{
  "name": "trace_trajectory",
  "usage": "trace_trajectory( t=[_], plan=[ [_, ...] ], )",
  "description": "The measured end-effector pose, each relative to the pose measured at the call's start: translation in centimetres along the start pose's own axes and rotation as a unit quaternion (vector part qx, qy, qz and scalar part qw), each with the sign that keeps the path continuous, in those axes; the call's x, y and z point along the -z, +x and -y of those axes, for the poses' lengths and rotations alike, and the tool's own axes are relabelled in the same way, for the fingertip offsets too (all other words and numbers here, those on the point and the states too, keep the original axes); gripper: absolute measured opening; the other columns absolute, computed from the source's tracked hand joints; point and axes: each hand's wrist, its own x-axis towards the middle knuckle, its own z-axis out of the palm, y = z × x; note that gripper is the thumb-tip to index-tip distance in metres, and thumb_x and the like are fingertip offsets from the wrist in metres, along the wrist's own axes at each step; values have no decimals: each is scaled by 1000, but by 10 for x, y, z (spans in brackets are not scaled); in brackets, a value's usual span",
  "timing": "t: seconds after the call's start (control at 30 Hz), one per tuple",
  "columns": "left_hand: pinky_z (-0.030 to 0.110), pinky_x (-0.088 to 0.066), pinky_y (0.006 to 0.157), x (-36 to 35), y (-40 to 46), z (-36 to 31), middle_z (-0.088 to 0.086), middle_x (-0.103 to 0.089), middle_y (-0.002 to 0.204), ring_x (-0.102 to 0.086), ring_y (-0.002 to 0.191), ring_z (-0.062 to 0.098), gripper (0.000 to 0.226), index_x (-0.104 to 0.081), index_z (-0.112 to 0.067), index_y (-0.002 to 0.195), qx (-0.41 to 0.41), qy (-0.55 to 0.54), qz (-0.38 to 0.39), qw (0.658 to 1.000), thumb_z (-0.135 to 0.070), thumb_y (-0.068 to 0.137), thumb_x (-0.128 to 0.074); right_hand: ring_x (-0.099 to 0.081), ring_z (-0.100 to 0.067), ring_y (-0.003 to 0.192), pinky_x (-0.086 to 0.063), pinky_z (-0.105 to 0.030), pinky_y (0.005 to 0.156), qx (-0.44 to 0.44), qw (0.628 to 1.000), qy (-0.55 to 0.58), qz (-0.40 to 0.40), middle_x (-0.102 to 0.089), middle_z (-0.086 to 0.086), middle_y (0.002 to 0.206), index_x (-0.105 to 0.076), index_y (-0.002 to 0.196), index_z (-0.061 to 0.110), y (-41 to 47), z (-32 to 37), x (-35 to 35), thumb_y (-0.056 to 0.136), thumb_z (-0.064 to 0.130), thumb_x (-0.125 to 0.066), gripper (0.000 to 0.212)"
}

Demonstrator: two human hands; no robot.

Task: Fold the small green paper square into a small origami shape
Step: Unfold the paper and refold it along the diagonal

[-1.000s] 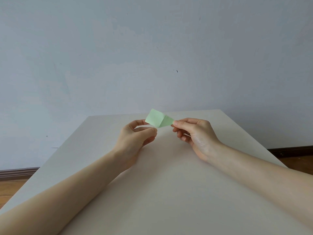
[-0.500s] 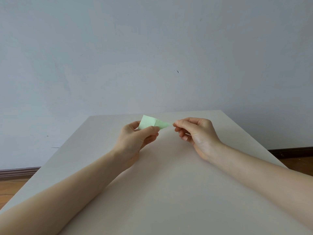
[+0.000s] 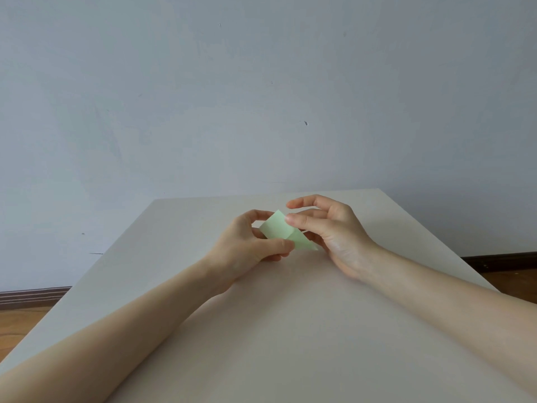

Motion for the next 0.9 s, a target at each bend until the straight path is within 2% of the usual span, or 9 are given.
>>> trace_trajectory(
  t=[0.07, 0.13, 0.27, 0.47, 0.6, 0.77, 0.9],
  plan=[
    [31, -55, 79, 0, 1, 0, 4, -73, 75, -67, 71, 19, 51, -51, -11, 118, -1, -9, 1, 1000, -8, 73, -75, -58, -22, 72, -46, -32, 73, 0, 1000, 5, -4, -69, -12, 81, -67, 95, 11, 0, 0, 1, 76, 6, -72, 21],
    [29, -55, 78, 1, 2, 0, 8, -73, 80, -66, 69, 17, 49, -52, -9, 118, 0, -33, -6, 999, -6, 74, -74, -55, -18, 65, -46, -24, 64, 2, 1000, 16, -13, -68, -7, 73, -66, 95, 10, 1, 1, 2, 77, 3, -70, 21],
    [25, -58, 73, 4, 3, -2, 16, -71, 93, -68, 71, 19, 46, -52, -5, 118, 10, -124, -29, 992, 1, 76, -70, -57, -14, 59, -44, -19, 55, 4, 999, 38, -23, -64, -9, 71, -64, 97, 8, 1, 1, 3, 78, -2, -67, 22],
    [23, -56, 59, 5, 4, -2, 15, -69, 87, -69, 63, 16, 42, -51, -3, 118, 15, -197, -59, 978, 4, 79, -66, -58, -13, 57, -44, -20, 54, 5, 999, 38, -21, -64, -7, 69, -64, 98, 5, 1, -1, 3, 78, -4, -65, 22],
    [22, -56, 59, 7, 4, -2, 10, -70, 84, -68, 61, 14, 42, -51, -6, 117, 10, -189, -79, 979, 2, 79, -67, -57, -13, 56, -44, -21, 54, 4, 1000, 23, -20, -63, -9, 69, -65, 96, 6, 2, -2, 3, 76, -6, -65, 23],
    [23, -57, 60, 8, 3, -4, 14, -69, 90, -69, 62, 13, 40, -51, -5, 117, 0, -207, -89, 974, 3, 80, -66, -56, -15, 56, -44, -21, 54, 4, 1000, 2, -5, -64, -10, 71, -64, 94, 8, 1, -2, 1, 75, -7, -65, 25],
    [24, -58, 64, 9, 3, -4, 14, -70, 91, -70, 67, 13, 38, -51, -5, 115, -7, -221, -89, 971, 2, 81, -66, -57, -19, 60, -46, -23, 58, 23, 999, -45, 16, -65, -11, 72, -62, 104, 12, -1, -2, 1, 75, -5, -68, 34]
  ],
)
